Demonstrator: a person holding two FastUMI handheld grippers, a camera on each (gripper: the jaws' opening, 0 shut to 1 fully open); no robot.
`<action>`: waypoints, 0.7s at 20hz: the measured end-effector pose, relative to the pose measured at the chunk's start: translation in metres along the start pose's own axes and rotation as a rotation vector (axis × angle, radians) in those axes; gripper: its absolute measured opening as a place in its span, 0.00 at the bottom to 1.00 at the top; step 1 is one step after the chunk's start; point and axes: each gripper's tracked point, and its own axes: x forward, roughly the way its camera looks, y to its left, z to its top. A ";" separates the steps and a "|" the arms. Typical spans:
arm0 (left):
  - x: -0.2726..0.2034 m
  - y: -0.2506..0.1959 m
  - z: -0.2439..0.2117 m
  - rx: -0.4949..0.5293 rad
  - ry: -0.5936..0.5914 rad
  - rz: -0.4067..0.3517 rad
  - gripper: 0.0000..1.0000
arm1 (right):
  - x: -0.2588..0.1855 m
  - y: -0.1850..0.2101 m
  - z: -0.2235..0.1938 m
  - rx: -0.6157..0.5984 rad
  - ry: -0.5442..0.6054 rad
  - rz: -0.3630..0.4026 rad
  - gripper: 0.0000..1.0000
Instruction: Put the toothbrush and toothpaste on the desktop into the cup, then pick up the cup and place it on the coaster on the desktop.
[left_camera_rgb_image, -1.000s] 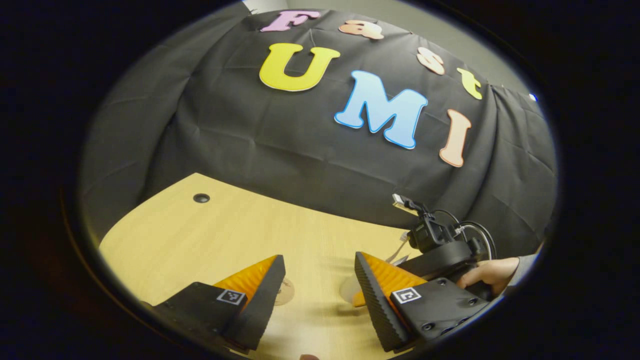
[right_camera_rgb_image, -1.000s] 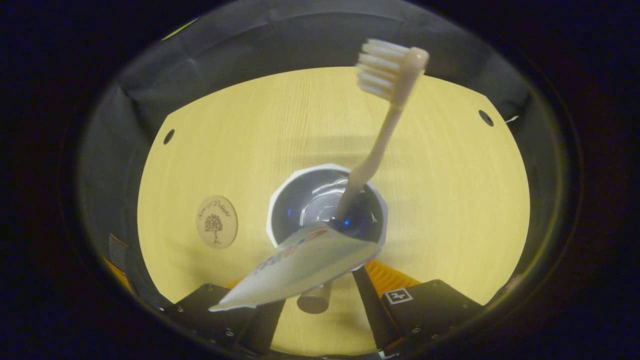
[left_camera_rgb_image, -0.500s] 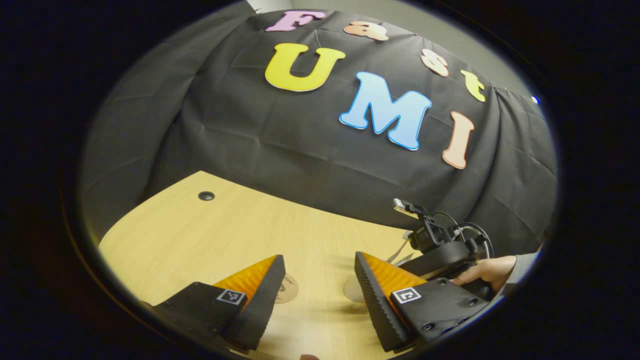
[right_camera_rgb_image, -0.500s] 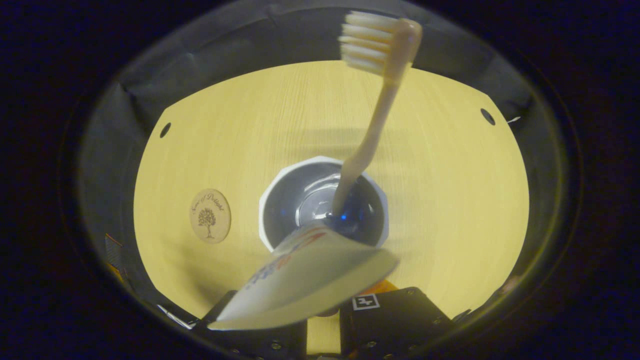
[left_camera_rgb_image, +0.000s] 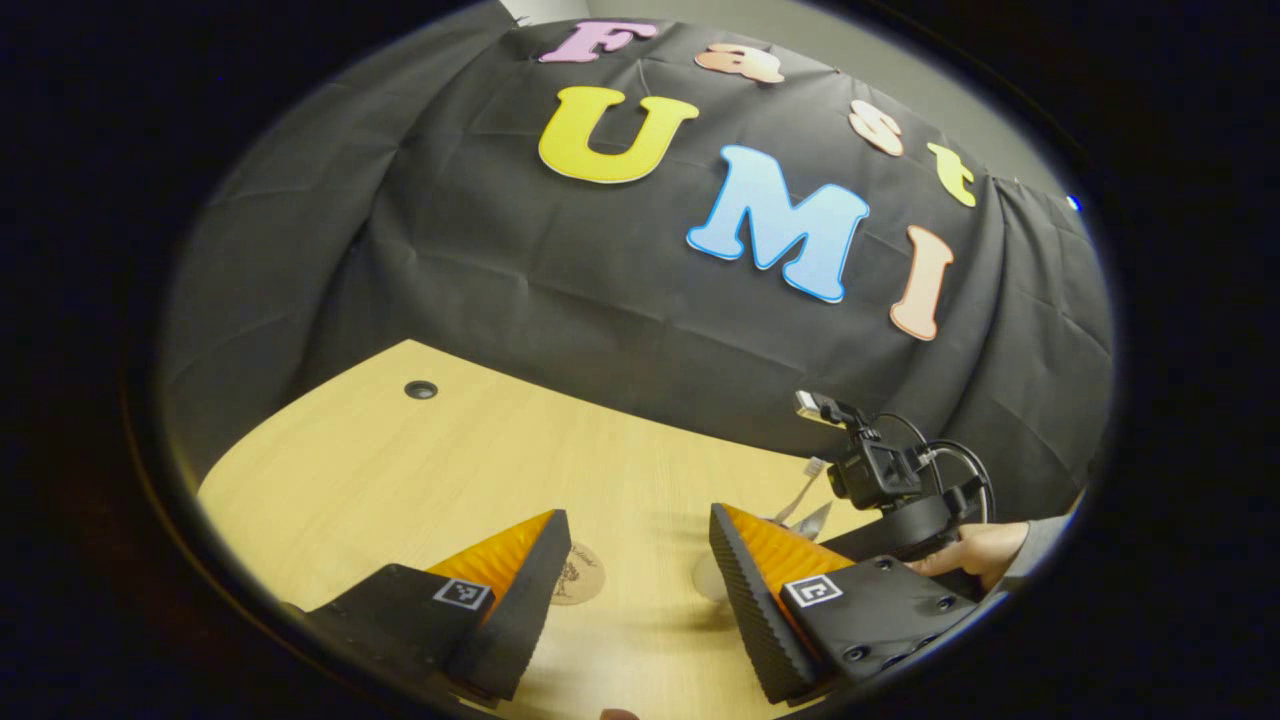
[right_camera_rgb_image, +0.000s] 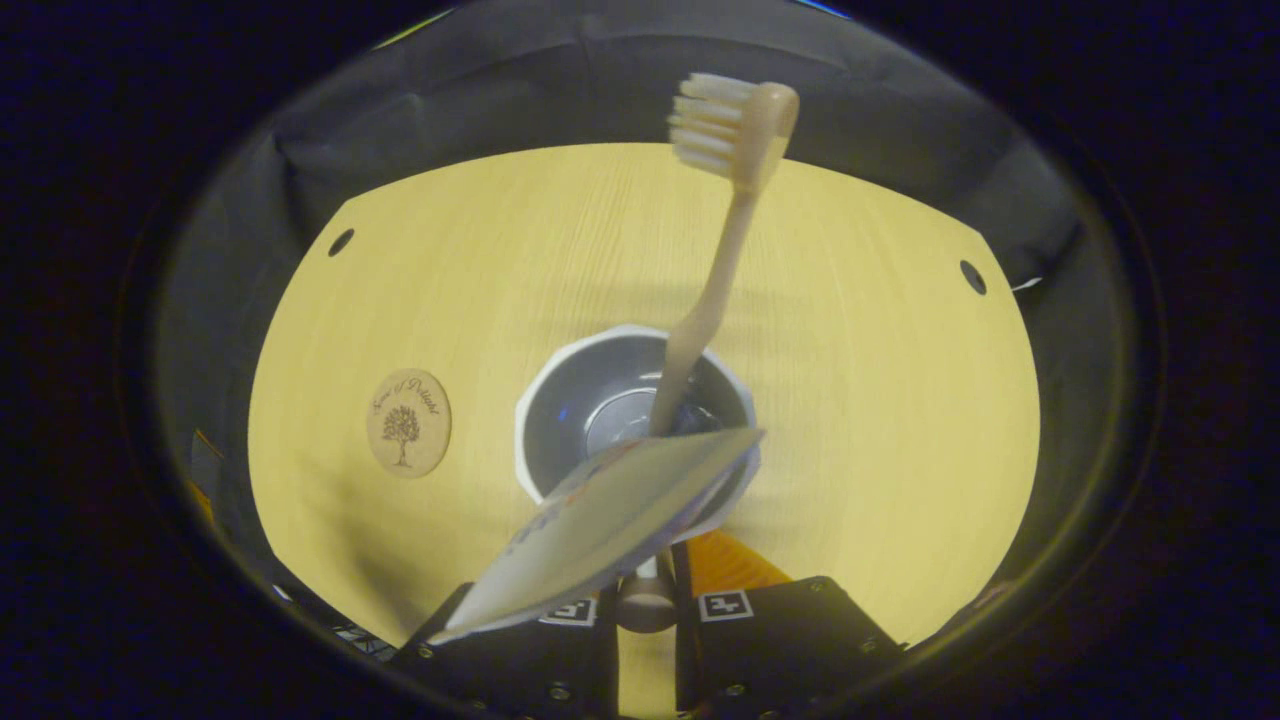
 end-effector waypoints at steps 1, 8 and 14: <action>-0.001 0.002 0.000 0.000 -0.002 0.003 0.91 | -0.001 0.002 0.000 -0.006 -0.002 0.004 0.26; -0.012 0.018 0.005 -0.004 -0.011 0.023 0.91 | -0.012 0.018 0.010 -0.062 -0.039 0.006 0.26; -0.029 0.039 0.010 -0.020 -0.022 0.060 0.91 | -0.019 0.065 0.020 -0.135 -0.057 0.051 0.26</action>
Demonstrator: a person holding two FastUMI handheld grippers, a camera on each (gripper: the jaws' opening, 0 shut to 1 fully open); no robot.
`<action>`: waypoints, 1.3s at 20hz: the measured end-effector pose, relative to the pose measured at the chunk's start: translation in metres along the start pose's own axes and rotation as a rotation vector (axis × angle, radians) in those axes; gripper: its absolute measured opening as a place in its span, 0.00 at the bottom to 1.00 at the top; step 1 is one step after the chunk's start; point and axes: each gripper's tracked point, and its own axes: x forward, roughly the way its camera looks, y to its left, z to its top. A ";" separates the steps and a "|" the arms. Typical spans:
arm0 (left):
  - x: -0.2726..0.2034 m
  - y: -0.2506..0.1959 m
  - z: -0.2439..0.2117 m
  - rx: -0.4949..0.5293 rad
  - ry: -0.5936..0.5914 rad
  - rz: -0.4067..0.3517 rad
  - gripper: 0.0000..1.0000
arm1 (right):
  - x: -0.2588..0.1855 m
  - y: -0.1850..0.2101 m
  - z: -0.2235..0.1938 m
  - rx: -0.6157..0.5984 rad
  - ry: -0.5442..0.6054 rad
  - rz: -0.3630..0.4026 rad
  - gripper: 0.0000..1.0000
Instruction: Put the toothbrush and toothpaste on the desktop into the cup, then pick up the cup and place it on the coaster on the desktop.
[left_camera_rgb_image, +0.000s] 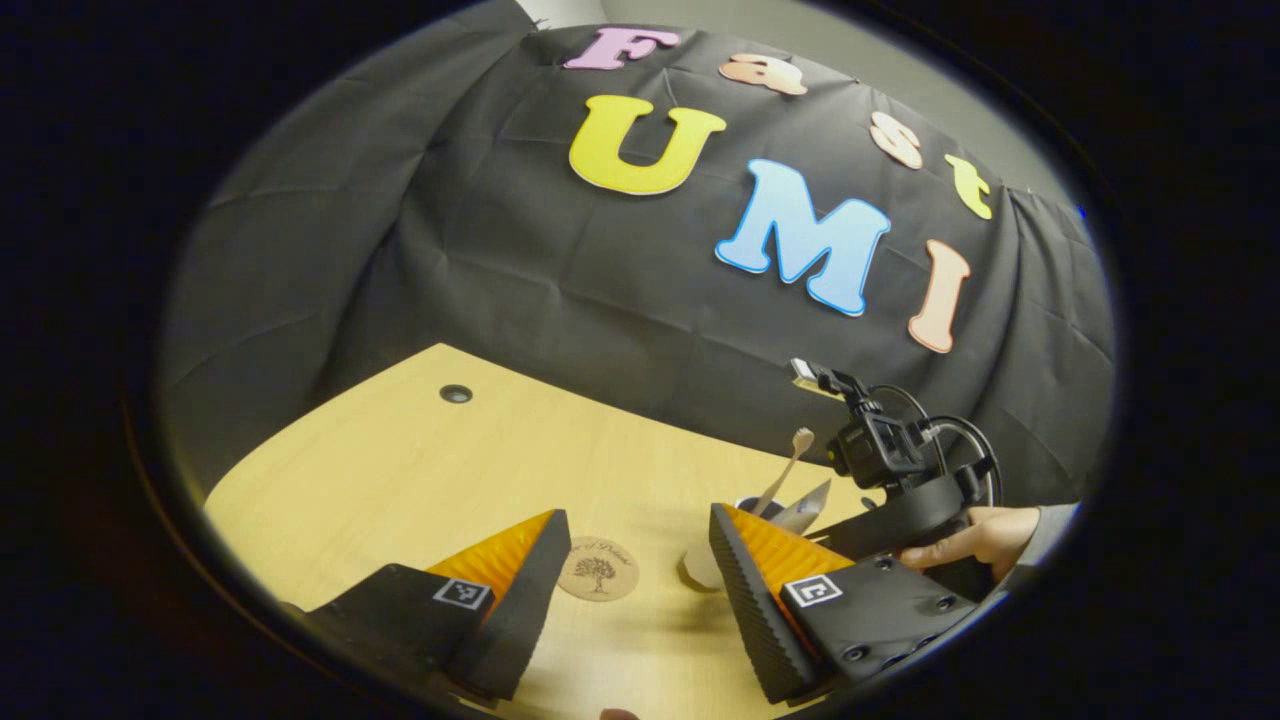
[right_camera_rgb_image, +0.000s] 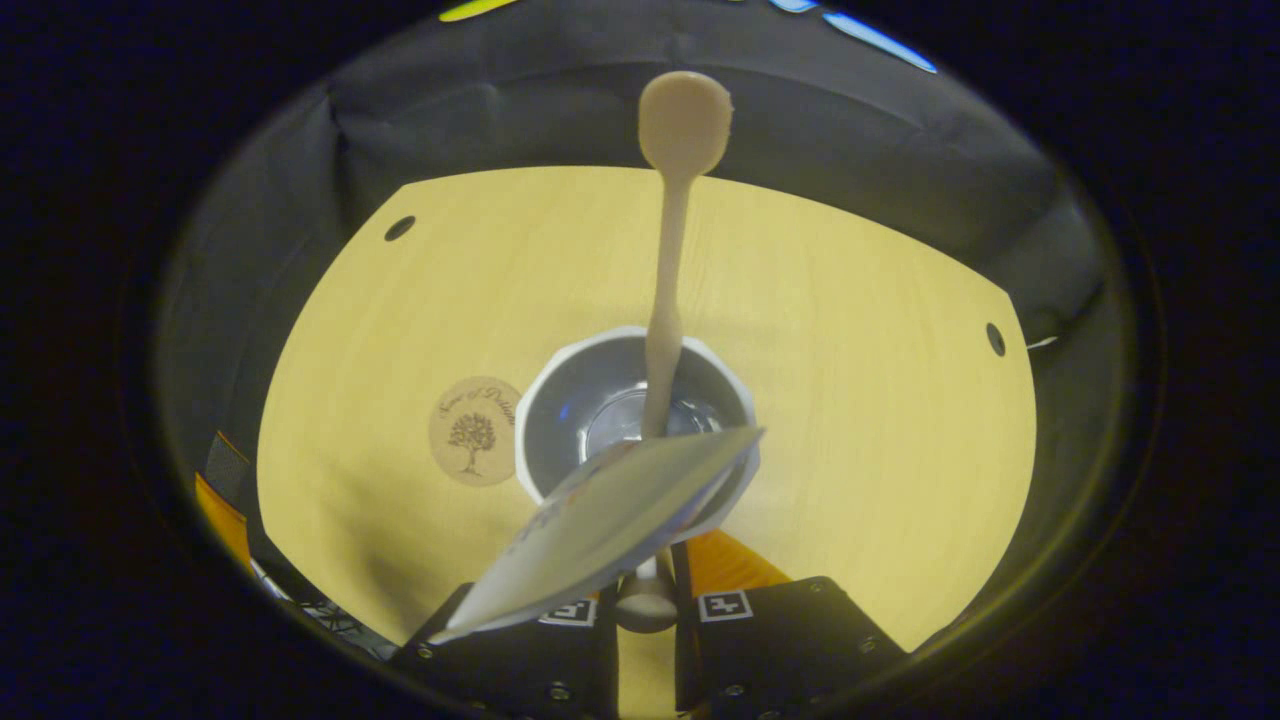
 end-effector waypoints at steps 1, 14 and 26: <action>-0.003 0.005 0.002 0.001 -0.002 0.007 0.91 | 0.001 0.009 0.002 -0.010 0.001 0.009 0.26; -0.046 0.080 0.017 -0.053 -0.037 0.130 0.91 | 0.008 0.088 0.010 -0.155 0.027 0.094 0.26; -0.071 0.099 0.018 -0.073 -0.049 0.169 0.91 | 0.007 0.093 0.008 -0.162 0.083 0.096 0.26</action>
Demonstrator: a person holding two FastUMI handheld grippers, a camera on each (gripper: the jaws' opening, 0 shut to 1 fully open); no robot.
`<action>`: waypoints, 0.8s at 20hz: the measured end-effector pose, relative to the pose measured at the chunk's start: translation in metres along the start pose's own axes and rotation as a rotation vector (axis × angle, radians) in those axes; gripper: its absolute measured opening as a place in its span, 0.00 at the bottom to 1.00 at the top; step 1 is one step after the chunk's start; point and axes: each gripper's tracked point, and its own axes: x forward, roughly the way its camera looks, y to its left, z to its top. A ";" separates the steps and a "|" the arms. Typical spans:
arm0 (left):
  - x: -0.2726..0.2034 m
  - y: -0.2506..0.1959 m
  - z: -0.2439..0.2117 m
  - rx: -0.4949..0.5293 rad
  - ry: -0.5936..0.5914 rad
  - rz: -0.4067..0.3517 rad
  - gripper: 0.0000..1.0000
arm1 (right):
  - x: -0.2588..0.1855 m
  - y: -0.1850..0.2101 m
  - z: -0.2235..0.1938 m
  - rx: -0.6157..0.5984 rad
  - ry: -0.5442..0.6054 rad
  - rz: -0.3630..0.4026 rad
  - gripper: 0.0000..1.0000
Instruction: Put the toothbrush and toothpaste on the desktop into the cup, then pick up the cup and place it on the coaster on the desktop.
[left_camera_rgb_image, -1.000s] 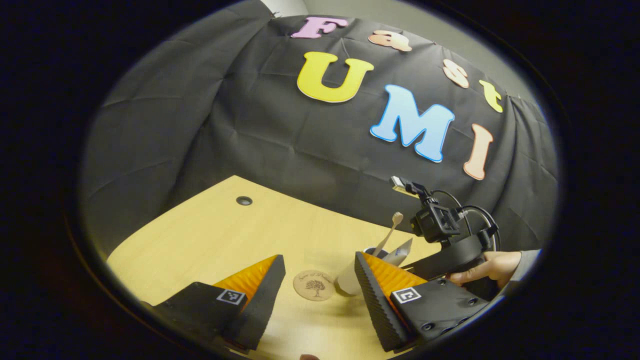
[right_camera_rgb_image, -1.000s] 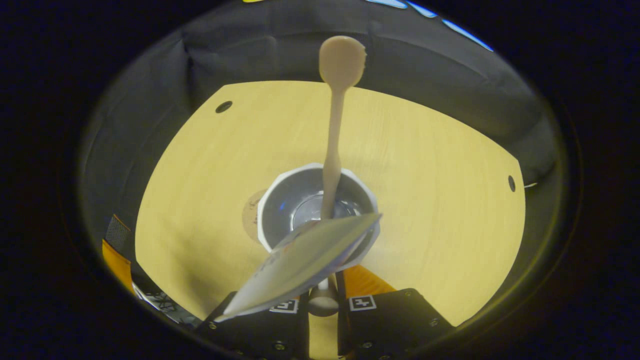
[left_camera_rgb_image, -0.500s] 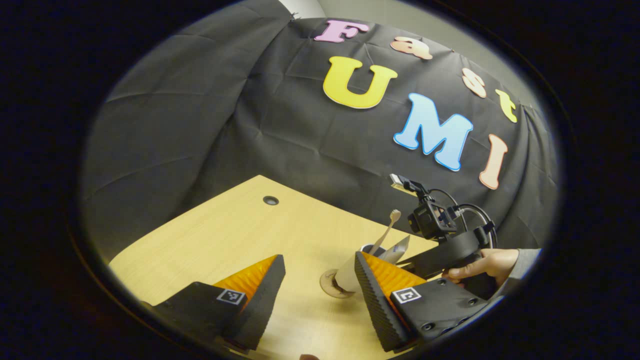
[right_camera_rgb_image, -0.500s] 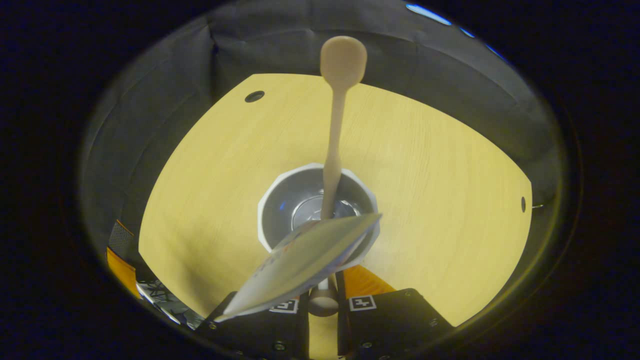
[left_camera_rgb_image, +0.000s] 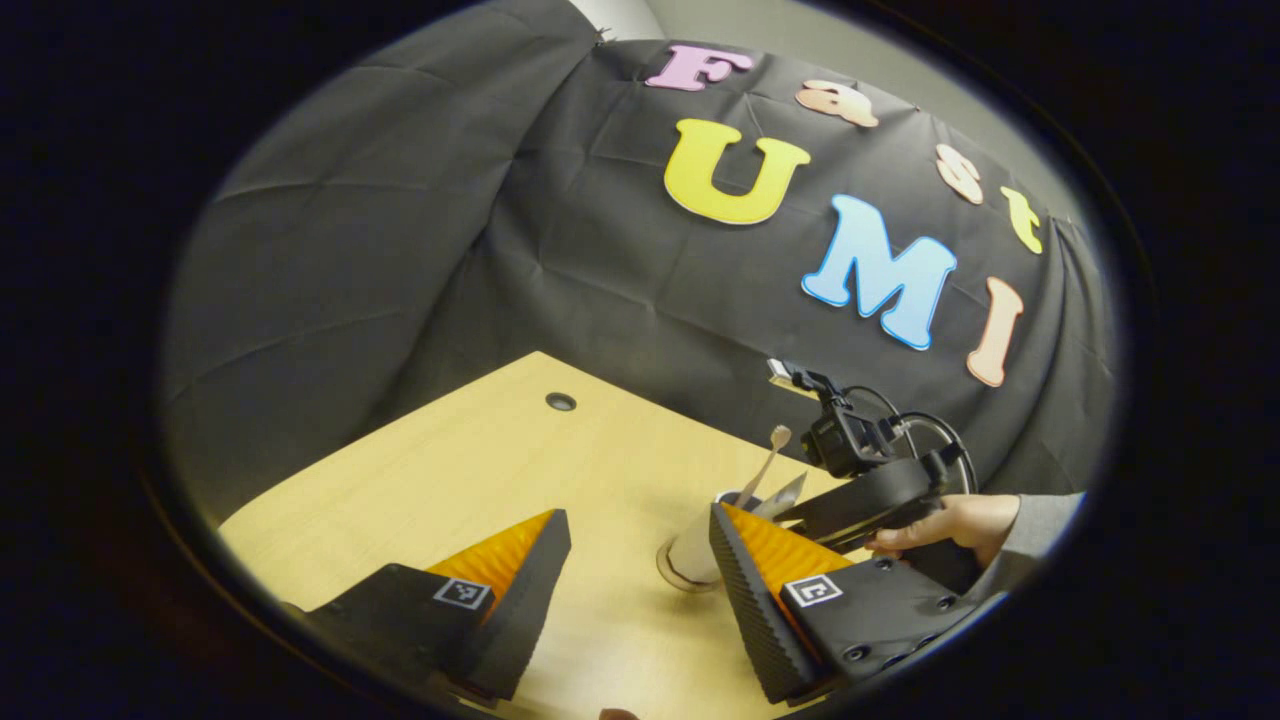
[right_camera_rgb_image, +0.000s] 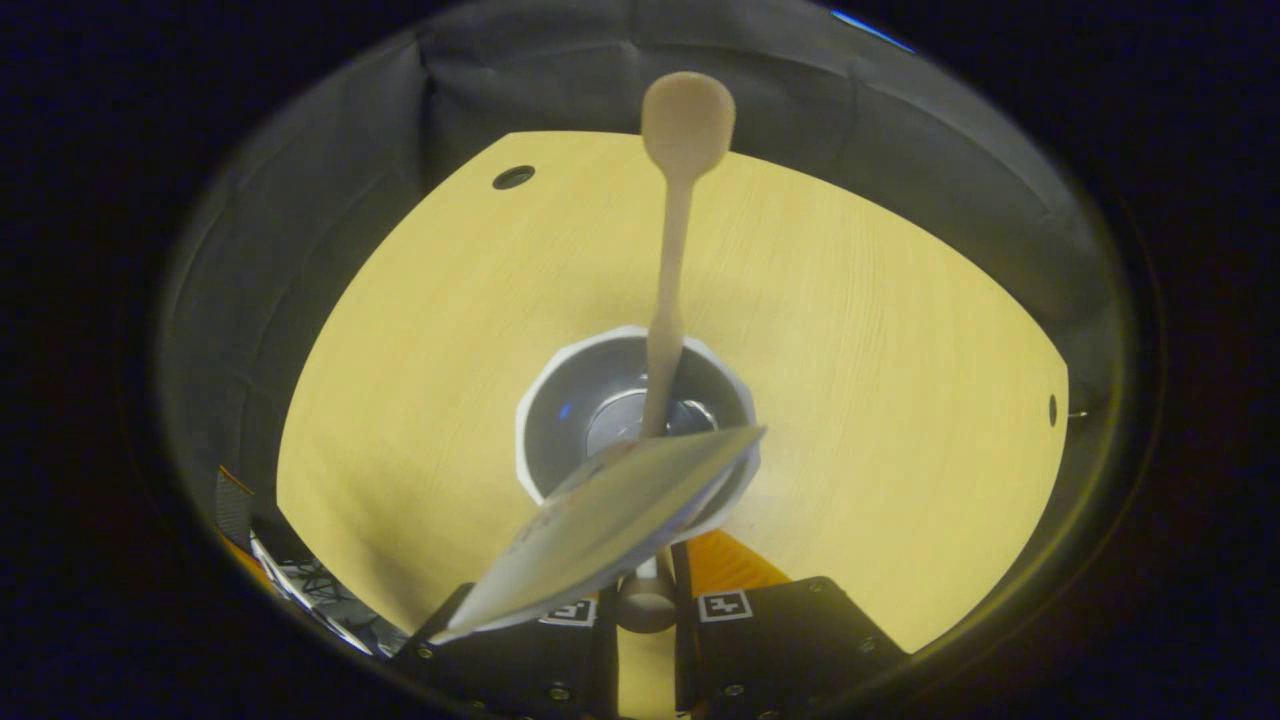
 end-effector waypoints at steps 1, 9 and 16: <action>0.000 0.001 0.000 -0.001 0.002 0.001 0.91 | -0.001 -0.001 0.001 -0.004 0.002 -0.007 0.26; -0.004 0.007 0.002 -0.005 0.005 -0.004 0.91 | 0.000 -0.002 -0.001 -0.004 0.009 -0.033 0.27; -0.005 0.005 0.000 -0.006 0.011 -0.020 0.91 | -0.015 0.000 0.000 0.002 -0.010 -0.024 0.51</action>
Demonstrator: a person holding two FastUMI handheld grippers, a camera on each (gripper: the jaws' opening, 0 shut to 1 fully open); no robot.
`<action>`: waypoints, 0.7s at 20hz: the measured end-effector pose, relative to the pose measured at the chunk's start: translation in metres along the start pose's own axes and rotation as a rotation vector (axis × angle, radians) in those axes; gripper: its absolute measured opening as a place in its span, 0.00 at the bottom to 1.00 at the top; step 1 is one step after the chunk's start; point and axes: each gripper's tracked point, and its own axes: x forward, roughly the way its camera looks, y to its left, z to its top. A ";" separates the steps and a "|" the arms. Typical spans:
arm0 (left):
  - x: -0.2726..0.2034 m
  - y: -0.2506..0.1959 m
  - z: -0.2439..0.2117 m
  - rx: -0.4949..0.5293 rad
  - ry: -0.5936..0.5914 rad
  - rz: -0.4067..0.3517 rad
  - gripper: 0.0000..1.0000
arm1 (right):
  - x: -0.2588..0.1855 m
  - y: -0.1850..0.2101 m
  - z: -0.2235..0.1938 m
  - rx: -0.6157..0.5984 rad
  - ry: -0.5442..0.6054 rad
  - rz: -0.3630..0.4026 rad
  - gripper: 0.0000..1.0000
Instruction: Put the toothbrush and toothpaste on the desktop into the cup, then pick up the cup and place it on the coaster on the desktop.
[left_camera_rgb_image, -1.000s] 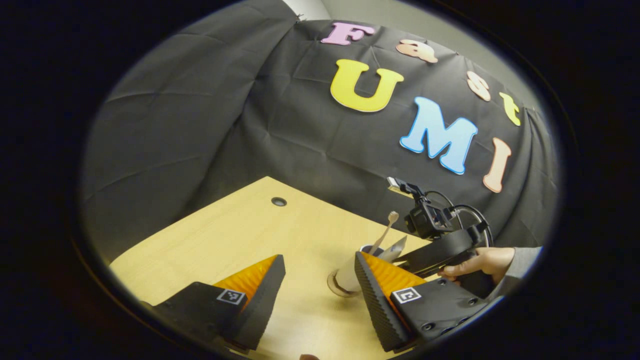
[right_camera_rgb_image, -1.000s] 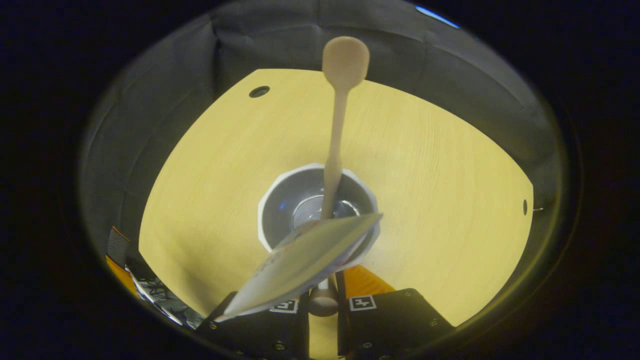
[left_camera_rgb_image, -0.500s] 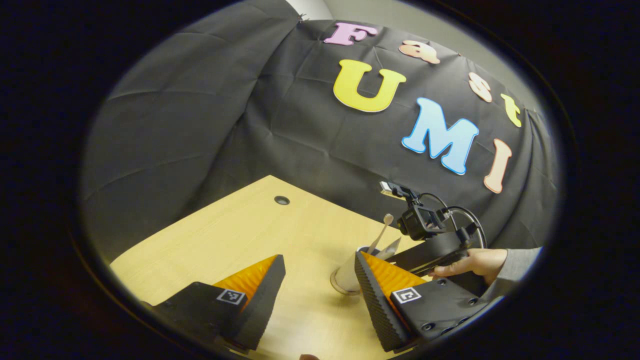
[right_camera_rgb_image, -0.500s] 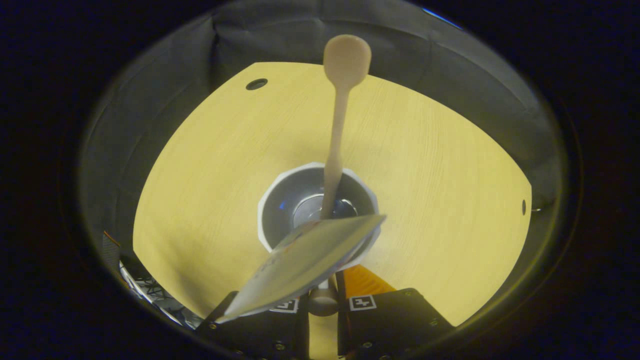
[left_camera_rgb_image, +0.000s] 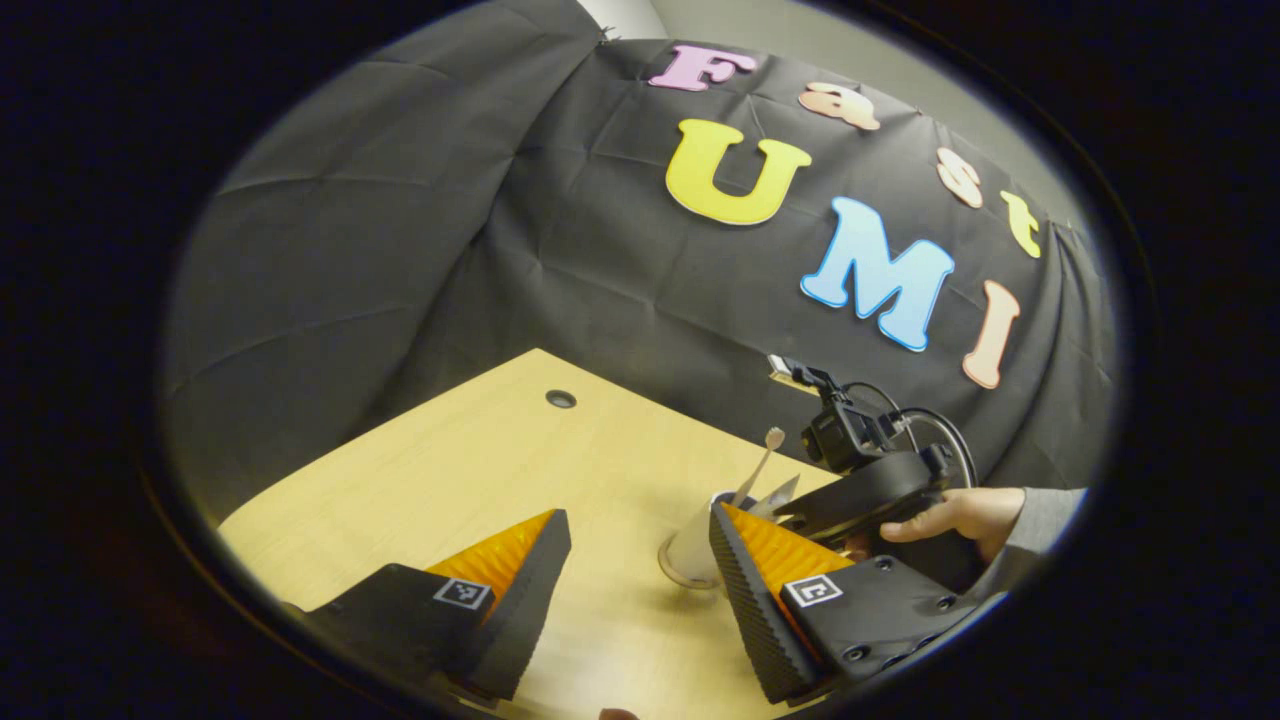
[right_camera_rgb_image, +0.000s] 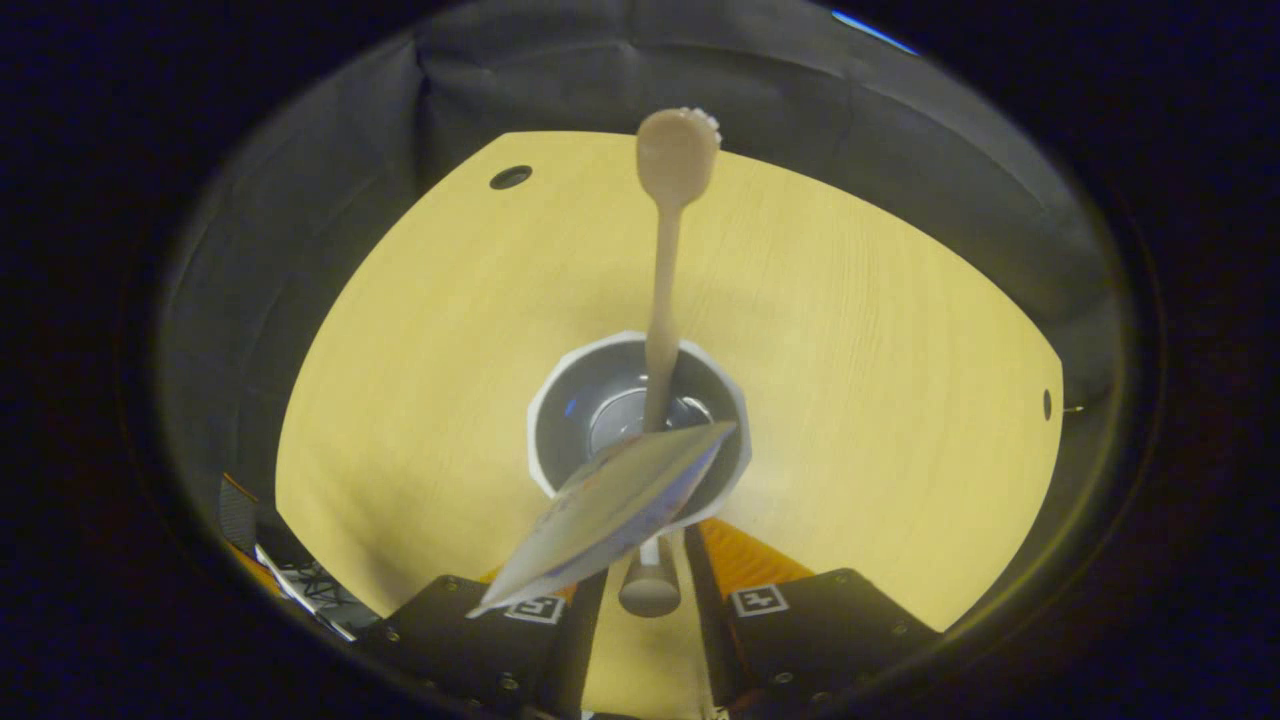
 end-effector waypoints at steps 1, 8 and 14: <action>0.000 0.000 0.000 0.004 0.002 -0.003 0.91 | -0.004 0.003 0.000 -0.003 -0.008 0.010 0.49; -0.002 -0.018 0.006 0.041 -0.010 -0.028 0.91 | -0.047 0.010 -0.009 0.023 -0.108 0.055 0.78; -0.006 -0.043 0.013 0.072 -0.028 -0.060 0.91 | -0.100 -0.005 -0.025 0.099 -0.255 0.071 0.79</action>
